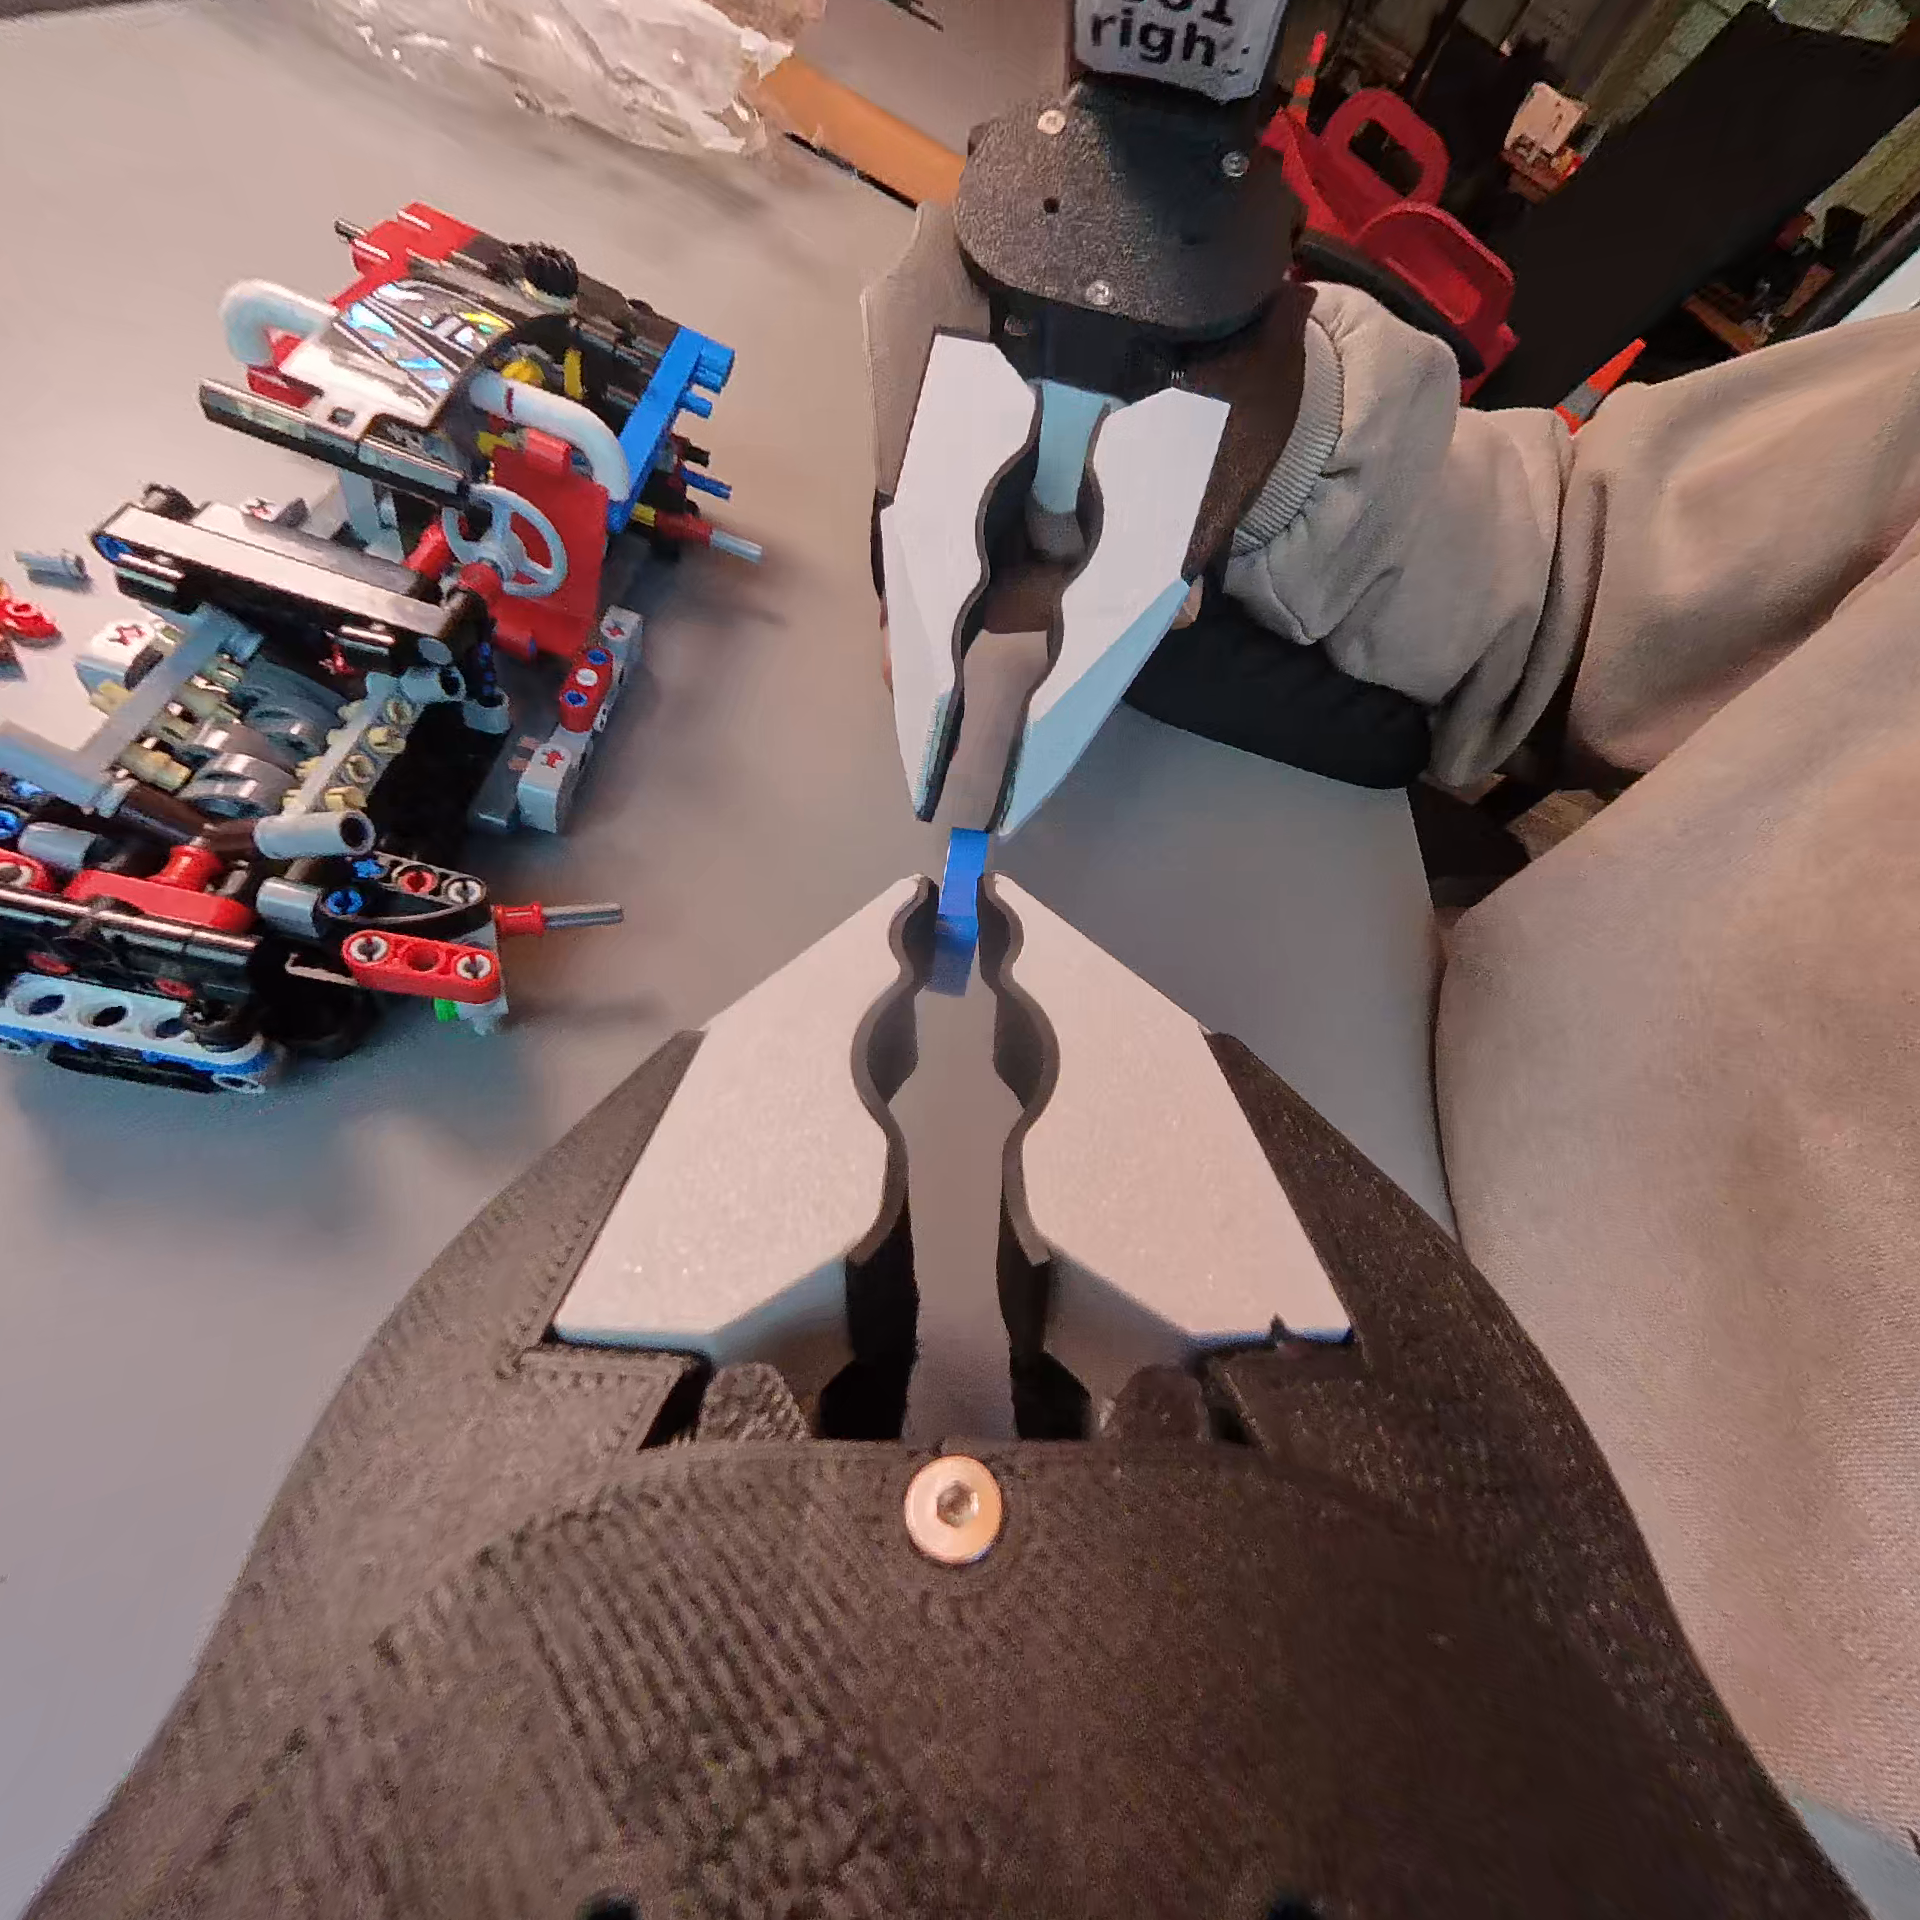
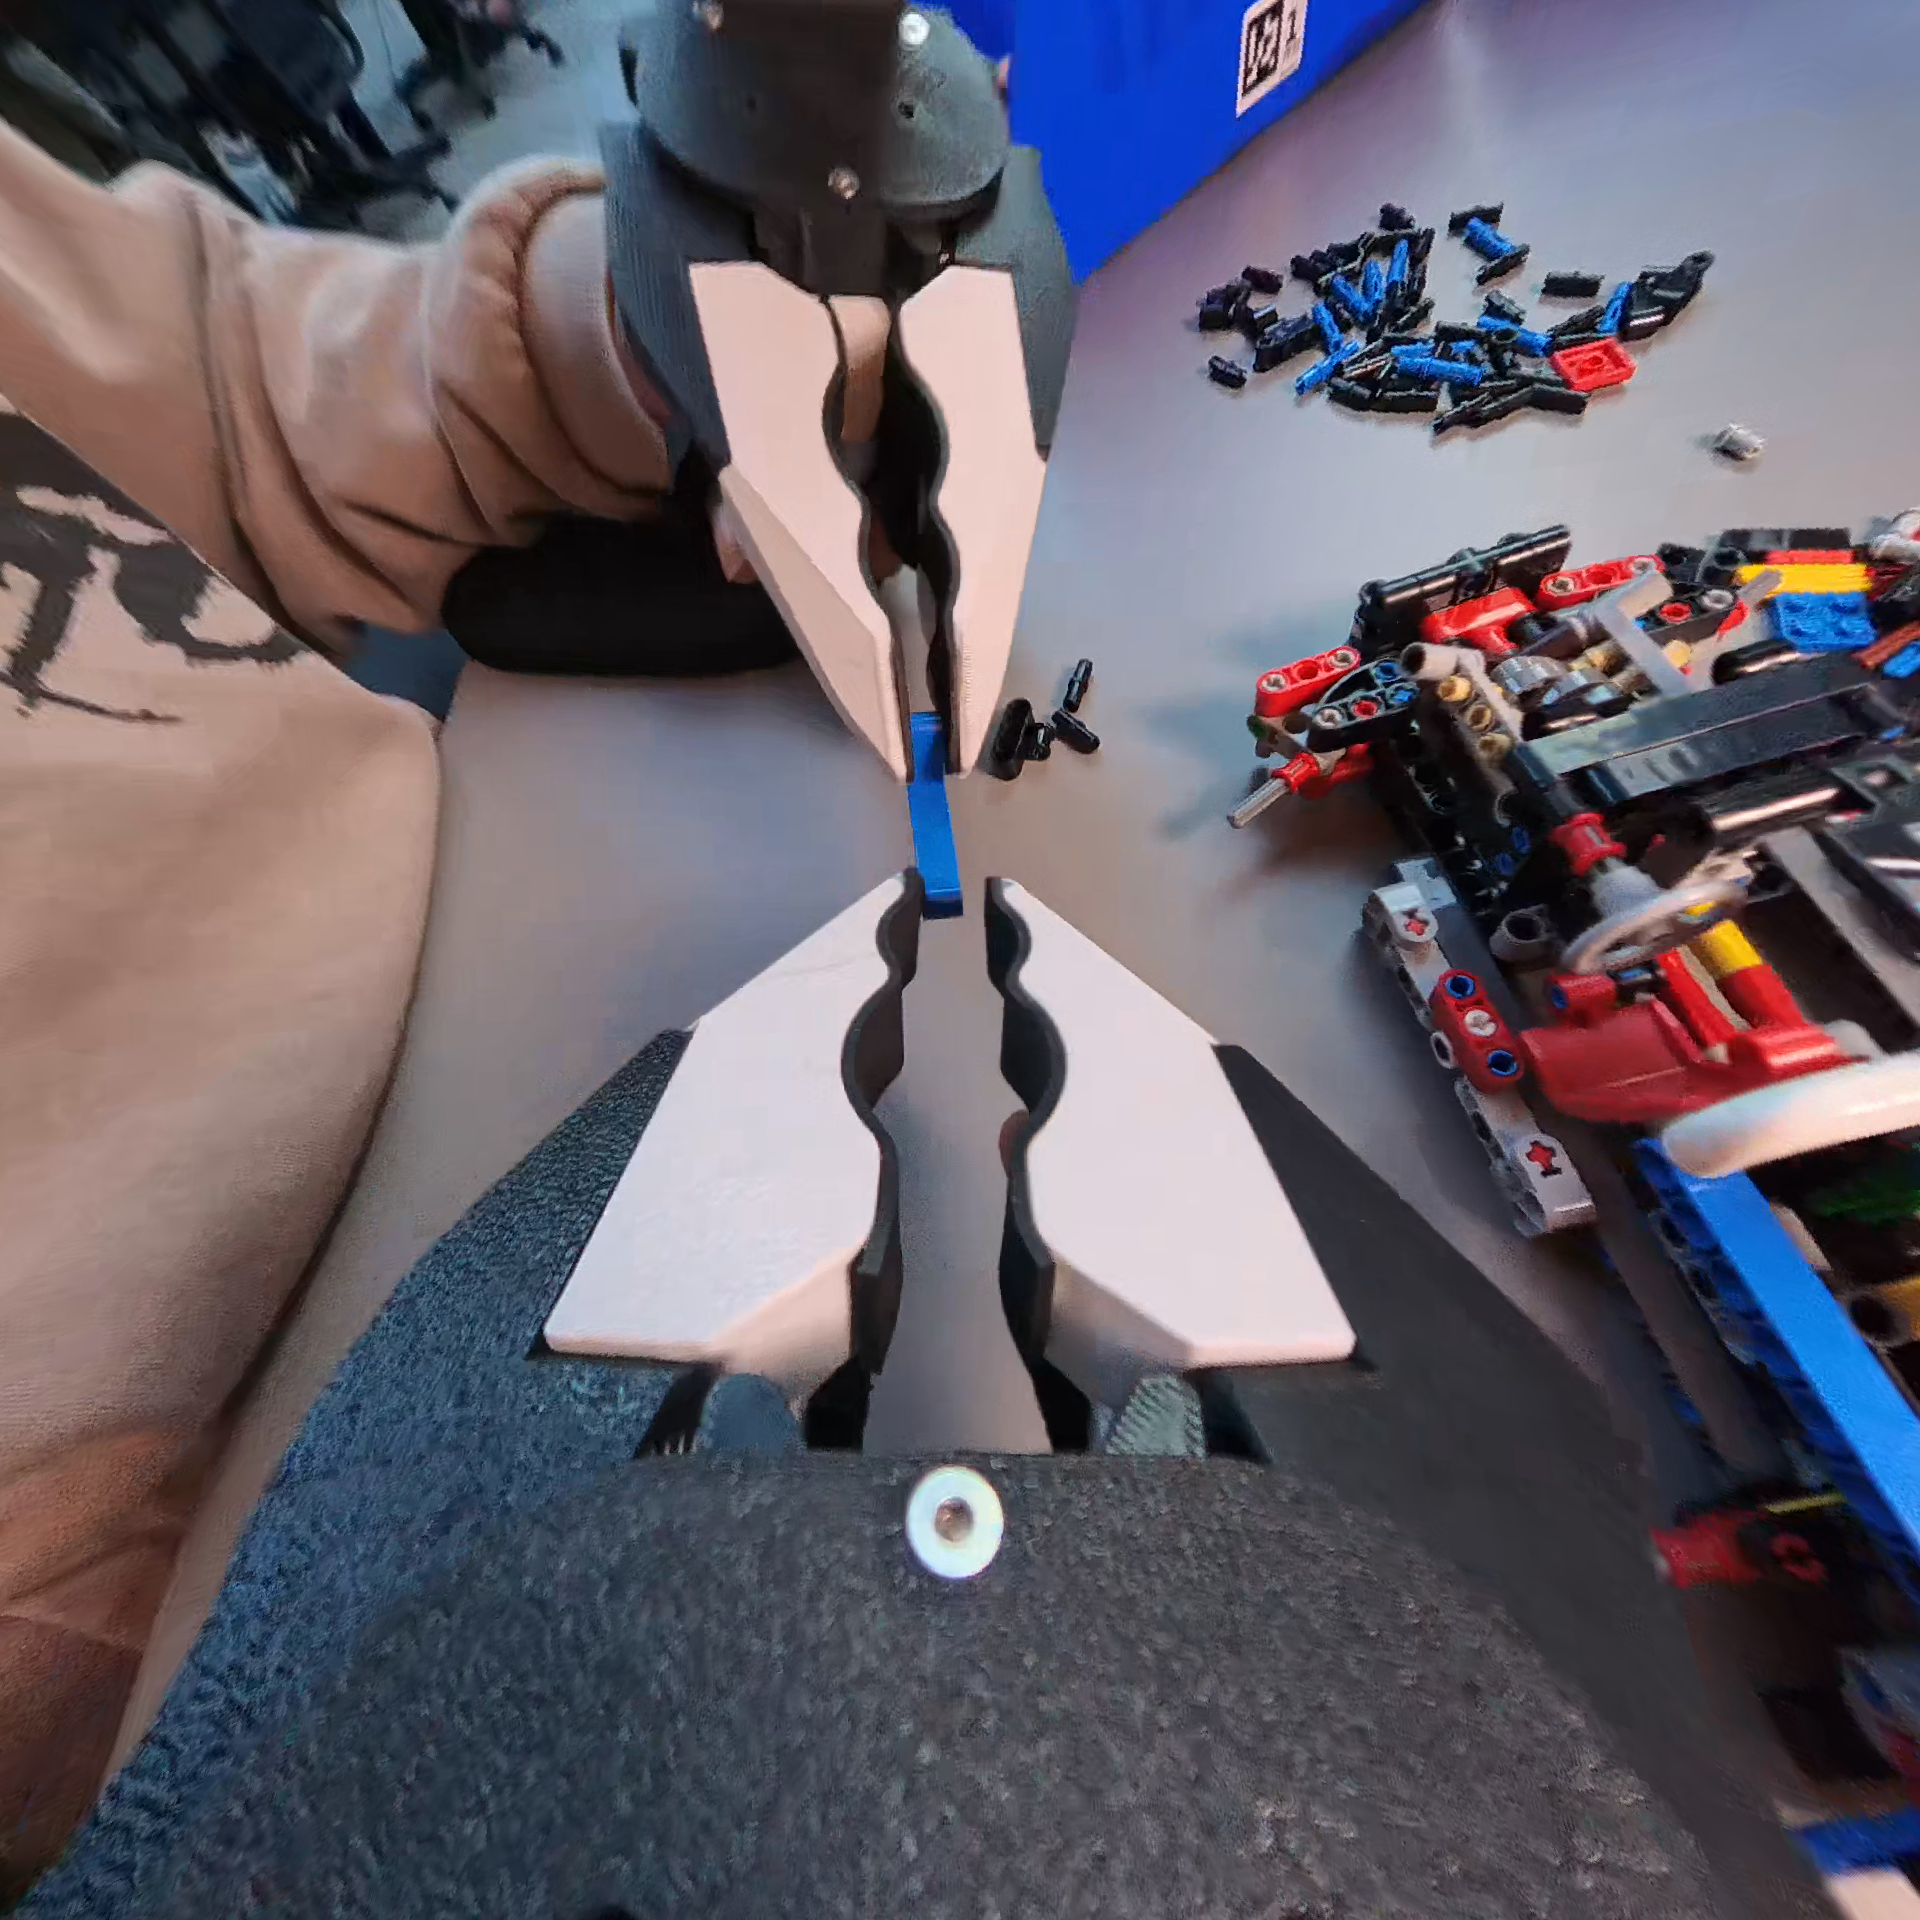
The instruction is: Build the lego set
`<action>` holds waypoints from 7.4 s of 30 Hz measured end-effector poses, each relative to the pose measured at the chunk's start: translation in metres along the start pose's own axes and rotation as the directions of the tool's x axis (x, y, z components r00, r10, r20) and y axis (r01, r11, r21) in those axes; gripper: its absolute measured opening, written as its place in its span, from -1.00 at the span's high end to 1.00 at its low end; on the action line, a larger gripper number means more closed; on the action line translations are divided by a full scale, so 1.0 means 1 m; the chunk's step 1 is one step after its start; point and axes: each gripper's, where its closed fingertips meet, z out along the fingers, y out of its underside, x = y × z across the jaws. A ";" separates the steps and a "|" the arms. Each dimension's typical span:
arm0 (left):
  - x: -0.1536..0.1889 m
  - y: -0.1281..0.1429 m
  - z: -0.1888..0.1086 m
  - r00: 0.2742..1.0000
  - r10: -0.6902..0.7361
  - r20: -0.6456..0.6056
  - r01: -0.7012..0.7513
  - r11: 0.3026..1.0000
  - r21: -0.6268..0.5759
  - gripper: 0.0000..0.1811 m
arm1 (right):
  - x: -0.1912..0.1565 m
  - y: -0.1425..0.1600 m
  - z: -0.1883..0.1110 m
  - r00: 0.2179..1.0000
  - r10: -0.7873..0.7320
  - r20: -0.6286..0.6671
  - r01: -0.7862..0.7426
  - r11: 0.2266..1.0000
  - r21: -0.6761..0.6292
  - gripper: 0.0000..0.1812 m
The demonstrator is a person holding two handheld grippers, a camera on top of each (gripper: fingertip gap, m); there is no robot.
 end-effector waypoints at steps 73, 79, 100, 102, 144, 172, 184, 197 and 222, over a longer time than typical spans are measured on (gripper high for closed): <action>-0.036 -0.012 -0.010 0.909 0.324 0.260 -0.318 0.946 -0.068 0.68 | 0.014 0.039 0.031 0.928 -0.367 -0.062 0.312 0.859 -0.406 1.00; -0.034 -0.010 -0.009 0.899 0.351 0.261 -0.340 0.936 -0.085 0.68 | 0.036 0.038 0.018 0.929 -0.333 -0.162 0.255 0.892 -0.374 1.00; -0.063 -0.003 -0.036 0.877 0.339 0.340 -0.312 0.941 -0.132 0.63 | 0.006 0.053 -0.005 0.970 -0.237 -0.048 0.207 0.919 -0.336 0.37; -0.065 0.000 -0.037 0.881 0.334 0.334 -0.304 0.942 -0.142 0.63 | 0.005 0.052 0.000 0.971 -0.238 -0.028 0.211 0.906 -0.367 0.44; -0.061 0.058 -0.049 0.920 0.363 0.148 -0.287 0.881 -0.377 0.88 | 0.011 0.027 -0.002 0.965 -0.245 -0.089 0.224 0.954 -0.199 0.80; 0.022 -0.056 -0.011 0.983 0.173 -0.067 -0.139 0.925 0.353 0.98 | 0.000 -0.057 -0.033 0.963 -0.172 -0.208 0.231 0.923 0.307 0.82; 0.021 -0.051 -0.013 0.982 0.160 -0.099 -0.118 0.932 0.342 0.98 | -0.013 -0.053 -0.031 0.963 -0.226 -0.149 0.262 0.918 0.296 0.82; 0.029 -0.034 -0.004 0.973 0.172 -0.154 -0.133 0.962 0.238 0.98 | -0.026 -0.042 -0.018 0.929 -0.345 -0.133 0.368 0.900 0.235 0.95; 0.024 -0.037 -0.007 0.935 0.350 0.060 -0.354 0.909 0.219 1.00 | -0.022 -0.056 -0.016 0.987 -0.152 -0.051 0.160 0.922 0.352 0.96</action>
